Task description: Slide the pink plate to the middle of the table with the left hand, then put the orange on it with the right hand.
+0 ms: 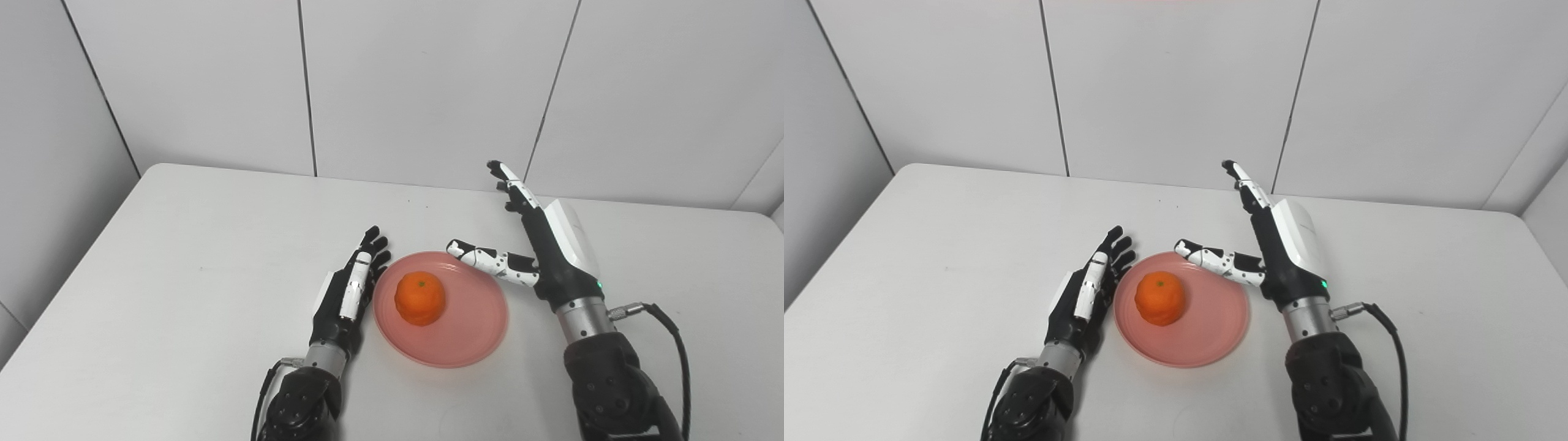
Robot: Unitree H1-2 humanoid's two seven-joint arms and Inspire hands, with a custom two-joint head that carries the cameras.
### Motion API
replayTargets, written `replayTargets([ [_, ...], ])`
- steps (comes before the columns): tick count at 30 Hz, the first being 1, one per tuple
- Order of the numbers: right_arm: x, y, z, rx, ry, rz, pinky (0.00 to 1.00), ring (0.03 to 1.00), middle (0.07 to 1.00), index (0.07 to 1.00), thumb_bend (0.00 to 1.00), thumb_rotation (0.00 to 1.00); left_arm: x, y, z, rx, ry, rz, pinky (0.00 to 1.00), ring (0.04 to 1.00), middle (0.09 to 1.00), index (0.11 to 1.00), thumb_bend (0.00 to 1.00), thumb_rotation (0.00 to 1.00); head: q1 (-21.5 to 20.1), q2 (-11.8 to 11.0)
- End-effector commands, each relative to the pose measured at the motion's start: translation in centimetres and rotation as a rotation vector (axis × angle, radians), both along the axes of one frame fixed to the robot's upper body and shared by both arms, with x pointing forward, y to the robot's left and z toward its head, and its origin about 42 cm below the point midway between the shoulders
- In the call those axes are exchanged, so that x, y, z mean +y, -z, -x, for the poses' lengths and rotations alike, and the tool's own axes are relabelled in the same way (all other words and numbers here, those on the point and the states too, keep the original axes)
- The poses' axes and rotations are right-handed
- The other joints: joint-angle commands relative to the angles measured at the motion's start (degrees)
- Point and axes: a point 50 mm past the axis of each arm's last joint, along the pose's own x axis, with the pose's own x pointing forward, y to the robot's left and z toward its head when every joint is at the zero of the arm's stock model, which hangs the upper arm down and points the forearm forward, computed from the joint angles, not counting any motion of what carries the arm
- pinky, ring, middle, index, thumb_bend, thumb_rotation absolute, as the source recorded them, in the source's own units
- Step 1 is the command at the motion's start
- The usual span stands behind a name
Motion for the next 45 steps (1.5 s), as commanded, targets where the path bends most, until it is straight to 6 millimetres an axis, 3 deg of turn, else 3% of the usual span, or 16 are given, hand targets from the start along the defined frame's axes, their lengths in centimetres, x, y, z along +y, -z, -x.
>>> replayTargets([
  [1, -0.4, -1.2, 0.6, -0.059, 0.019, -0.044, 0.81, 0.888, 0.921, 0.923, 0.83, 0.96, 0.2, -0.3, 0.1, -0.009, -0.003, 0.001, 0.93, 0.939, 0.949, 0.937, 0.36, 1.0, -0.16, -0.48],
  [6, -1.2, 1.1, 1.7, -0.033, 0.063, -0.143, 0.82, 0.889, 0.918, 0.926, 0.78, 1.0, 0.6, -0.1, 0.2, -0.013, -0.002, -0.001, 0.94, 0.94, 0.951, 0.94, 0.36, 1.0, -0.23, -1.91],
  [9, -1.6, 2.5, 2.2, 0.028, 0.067, -0.301, 0.86, 0.909, 0.93, 0.933, 0.75, 1.0, 0.7, 0.1, 0.3, -0.02, -0.002, -0.007, 0.95, 0.941, 0.953, 0.943, 0.36, 1.0, 0.11, -2.97],
  [13, -1.9, 3.7, 2.4, 0.132, 0.061, -0.469, 0.92, 0.953, 0.97, 0.969, 0.6, 1.0, 0.7, 0.1, 0.4, -0.032, -0.008, -0.002, 0.96, 0.953, 0.965, 0.956, 0.37, 1.0, -0.18, -2.98],
  [22, -1.7, 4.7, 2.1, 0.194, 0.046, -0.583, 0.96, 0.965, 0.977, 0.976, 0.33, 1.0, 1.3, -0.1, 0.7, -0.094, -0.019, -0.02, 1.0, 0.989, 0.998, 0.99, 0.35, 1.0, -0.83, -3.25],
  [35, -1.2, 6.9, 1.7, 0.259, 0.014, -0.674, 0.98, 0.981, 0.994, 0.999, 0.25, 1.0, 2.2, -0.2, 0.9, -0.15, -0.017, -0.054, 1.0, 1.0, 1.0, 1.0, 0.36, 1.0, -1.69, -3.12],
  [45, -0.7, 7.3, 1.6, 0.299, 0.005, -0.71, 1.0, 1.0, 1.0, 1.0, 0.24, 1.0, 2.4, -0.3, 0.8, -0.159, -0.023, -0.079, 1.0, 1.0, 1.0, 1.0, 0.36, 1.0, -1.38, -3.22],
])
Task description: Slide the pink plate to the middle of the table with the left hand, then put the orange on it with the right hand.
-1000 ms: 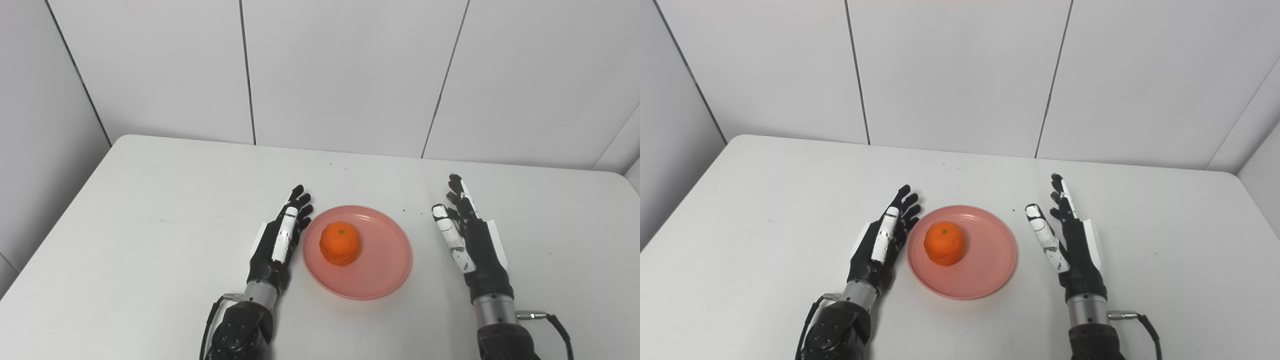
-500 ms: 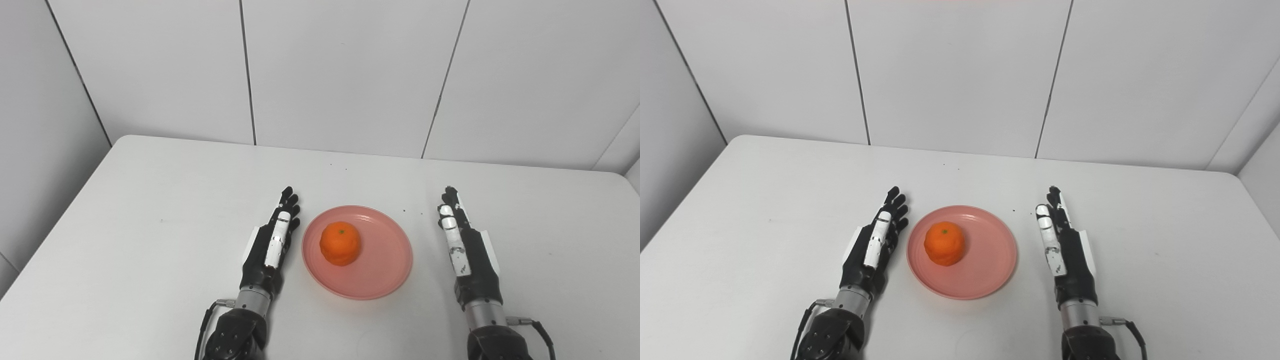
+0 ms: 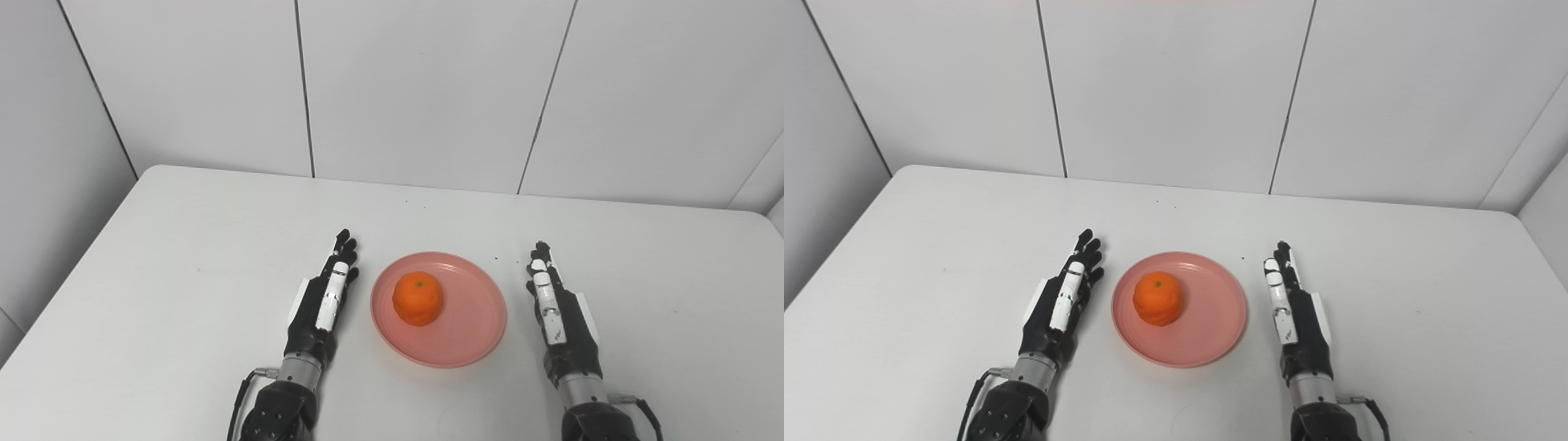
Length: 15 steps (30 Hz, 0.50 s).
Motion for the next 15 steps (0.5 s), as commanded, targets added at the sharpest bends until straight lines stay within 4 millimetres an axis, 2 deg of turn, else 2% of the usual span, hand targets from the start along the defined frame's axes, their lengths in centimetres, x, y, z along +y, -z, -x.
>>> replayTargets([
  [1, 0.54, -1.35, -0.43, -0.062, -0.007, -0.039, 1.0, 1.0, 1.0, 1.0, 0.24, 1.0, -0.06, -1.28, -0.3, -0.072, 0.002, -0.019, 1.0, 1.0, 1.0, 1.0, 0.36, 1.0, 0.21, 0.12],
  [4, 0.88, -1.1, -0.37, -0.053, 0.0, -0.057, 1.0, 1.0, 1.0, 1.0, 0.23, 1.0, 0.13, -1.27, -0.23, -0.067, 0.003, -0.024, 1.0, 1.0, 1.0, 1.0, 0.37, 1.0, 0.13, 0.22],
  [9, 1.11, -0.49, -0.3, -0.054, 0.007, -0.081, 1.0, 0.998, 1.0, 1.0, 0.23, 1.0, 0.49, -1.29, -0.05, -0.067, -0.005, -0.024, 1.0, 1.0, 1.0, 1.0, 0.35, 1.0, -0.46, 0.45],
  [15, 1.18, -0.6, -0.32, -0.044, 0.012, -0.101, 1.0, 1.0, 1.0, 1.0, 0.24, 1.0, 0.48, -1.41, 0.03, -0.064, -0.008, -0.019, 1.0, 1.0, 1.0, 1.0, 0.35, 1.0, -0.59, 0.49],
])
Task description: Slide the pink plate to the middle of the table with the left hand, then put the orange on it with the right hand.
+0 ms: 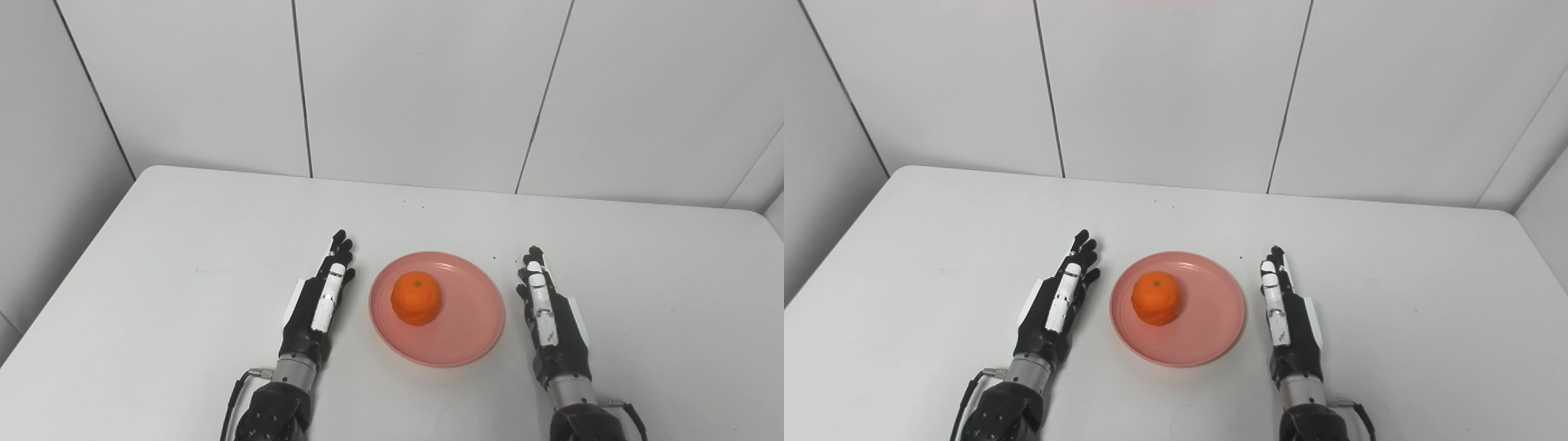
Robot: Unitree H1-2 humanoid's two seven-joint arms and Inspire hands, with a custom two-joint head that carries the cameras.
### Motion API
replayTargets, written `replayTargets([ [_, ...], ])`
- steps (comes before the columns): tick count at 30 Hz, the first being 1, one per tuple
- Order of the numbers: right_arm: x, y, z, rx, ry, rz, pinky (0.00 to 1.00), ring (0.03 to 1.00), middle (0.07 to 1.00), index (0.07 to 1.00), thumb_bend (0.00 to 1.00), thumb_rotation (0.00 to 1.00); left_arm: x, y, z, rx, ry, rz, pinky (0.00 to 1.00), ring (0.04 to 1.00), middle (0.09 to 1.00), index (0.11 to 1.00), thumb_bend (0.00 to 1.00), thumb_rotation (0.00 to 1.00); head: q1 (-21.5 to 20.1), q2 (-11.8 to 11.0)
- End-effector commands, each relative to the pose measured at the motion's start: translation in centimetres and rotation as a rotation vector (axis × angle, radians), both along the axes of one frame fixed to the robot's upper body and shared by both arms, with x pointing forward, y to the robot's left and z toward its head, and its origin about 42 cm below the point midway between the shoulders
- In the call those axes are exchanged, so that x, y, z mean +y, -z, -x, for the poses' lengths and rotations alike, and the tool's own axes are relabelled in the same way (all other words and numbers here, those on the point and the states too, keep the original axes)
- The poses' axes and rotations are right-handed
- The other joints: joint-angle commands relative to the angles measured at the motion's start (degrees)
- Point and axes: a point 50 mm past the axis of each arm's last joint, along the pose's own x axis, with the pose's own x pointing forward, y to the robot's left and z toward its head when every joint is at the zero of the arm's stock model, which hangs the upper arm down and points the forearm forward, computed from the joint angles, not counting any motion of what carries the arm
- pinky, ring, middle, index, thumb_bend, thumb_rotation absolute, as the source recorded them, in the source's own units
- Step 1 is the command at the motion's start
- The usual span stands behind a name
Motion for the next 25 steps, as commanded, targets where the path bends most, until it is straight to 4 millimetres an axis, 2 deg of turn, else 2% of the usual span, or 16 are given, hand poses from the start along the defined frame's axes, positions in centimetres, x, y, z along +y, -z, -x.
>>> replayTargets([
  [1, 0.23, -1.38, -0.25, -0.063, 0.013, -0.019, 1.0, 1.0, 1.0, 1.0, 0.23, 1.0, -0.27, -1.43, -0.2, -0.058, -0.001, 0.016, 1.0, 1.0, 1.0, 1.0, 0.36, 1.0, 0.05, 0.08],
  [11, -0.42, -1.23, -0.21, -0.047, 0.008, -0.028, 1.0, 1.0, 1.0, 1.0, 0.26, 1.0, -0.72, -1.52, 0.04, -0.067, -0.009, 0.015, 1.0, 1.0, 1.0, 1.0, 0.36, 1.0, 0.78, 0.28],
  [25, -0.15, -1.84, -0.01, -0.061, -0.001, -0.038, 1.0, 1.0, 1.0, 1.0, 0.28, 1.0, -0.4, -1.44, -0.13, -0.065, -0.023, 0.023, 1.0, 1.0, 1.0, 1.0, 0.35, 1.0, 0.56, 0.43],
])
